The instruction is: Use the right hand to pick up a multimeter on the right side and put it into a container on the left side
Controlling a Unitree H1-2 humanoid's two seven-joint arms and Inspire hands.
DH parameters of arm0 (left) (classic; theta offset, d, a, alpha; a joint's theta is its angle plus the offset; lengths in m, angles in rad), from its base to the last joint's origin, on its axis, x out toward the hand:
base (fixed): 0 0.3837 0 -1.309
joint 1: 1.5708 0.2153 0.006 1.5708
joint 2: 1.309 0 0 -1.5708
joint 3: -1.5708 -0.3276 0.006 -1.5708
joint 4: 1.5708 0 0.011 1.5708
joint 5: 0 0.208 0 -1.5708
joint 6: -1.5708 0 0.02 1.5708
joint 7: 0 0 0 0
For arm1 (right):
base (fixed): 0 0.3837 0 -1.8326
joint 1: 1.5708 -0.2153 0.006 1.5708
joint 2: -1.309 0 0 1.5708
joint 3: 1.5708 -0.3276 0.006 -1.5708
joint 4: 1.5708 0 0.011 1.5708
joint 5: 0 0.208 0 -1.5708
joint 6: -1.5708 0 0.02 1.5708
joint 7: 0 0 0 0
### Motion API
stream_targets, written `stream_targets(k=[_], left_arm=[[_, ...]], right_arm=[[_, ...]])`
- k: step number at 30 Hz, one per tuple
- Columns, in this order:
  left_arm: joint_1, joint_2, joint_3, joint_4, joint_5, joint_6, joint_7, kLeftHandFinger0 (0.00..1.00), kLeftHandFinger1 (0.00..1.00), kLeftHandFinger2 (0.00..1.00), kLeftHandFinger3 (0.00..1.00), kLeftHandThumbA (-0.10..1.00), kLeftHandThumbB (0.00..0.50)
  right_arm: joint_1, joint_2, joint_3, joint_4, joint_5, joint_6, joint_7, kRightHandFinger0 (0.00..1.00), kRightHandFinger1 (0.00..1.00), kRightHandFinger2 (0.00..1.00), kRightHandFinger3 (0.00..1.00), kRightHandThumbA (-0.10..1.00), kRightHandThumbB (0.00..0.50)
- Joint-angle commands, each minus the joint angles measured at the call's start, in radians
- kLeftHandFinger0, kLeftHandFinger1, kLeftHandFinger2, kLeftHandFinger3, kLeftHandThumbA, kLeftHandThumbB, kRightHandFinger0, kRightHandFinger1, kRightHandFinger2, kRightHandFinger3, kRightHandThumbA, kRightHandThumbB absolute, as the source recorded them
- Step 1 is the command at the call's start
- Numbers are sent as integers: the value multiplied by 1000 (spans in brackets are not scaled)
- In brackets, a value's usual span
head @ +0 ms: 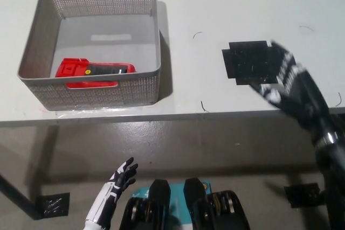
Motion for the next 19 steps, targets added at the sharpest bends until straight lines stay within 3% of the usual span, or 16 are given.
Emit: stream_targets(k=[1, 3, 6, 10, 11, 16, 19], left_arm=[[18, -9, 27, -20, -34, 1, 11, 1000, 1000, 1000, 1000, 1000, 436], [22, -12, 26, -18, -26, -5, 16, 1000, 1000, 1000, 1000, 1000, 427], [22, -13, 32, -16, -35, 4, 10, 1000, 1000, 1000, 1000, 1000, 440], [24, -18, 42, -13, -20, -1, 19, 1000, 1000, 1000, 1000, 1000, 439], [24, -17, 42, -9, -13, -10, 20, 1000, 1000, 1000, 1000, 1000, 422], [34, -22, 52, -16, -9, -2, 21, 1000, 1000, 1000, 1000, 1000, 427], [41, -23, 54, -11, -11, -14, 23, 1000, 1000, 1000, 1000, 1000, 419]], right_arm=[[206, -40, 29, -347, 201, -113, 122, 1000, 1000, 1000, 1000, 1000, 340], [250, -37, 36, -310, 196, -136, 136, 1000, 1000, 1000, 1000, 1000, 323], [293, -36, 53, -258, 170, -141, 138, 1000, 1000, 1000, 1000, 1000, 366], [339, -35, 71, -194, 165, -151, 142, 1000, 1000, 1000, 1000, 1000, 373], [354, -34, 75, -168, 158, -162, 145, 1000, 1000, 1000, 1000, 1000, 357], [403, -49, 91, -65, 149, -210, 171, 1000, 1000, 1000, 1000, 1000, 301], [416, -50, 91, -38, 146, -216, 168, 1000, 1000, 1000, 1000, 1000, 292]])
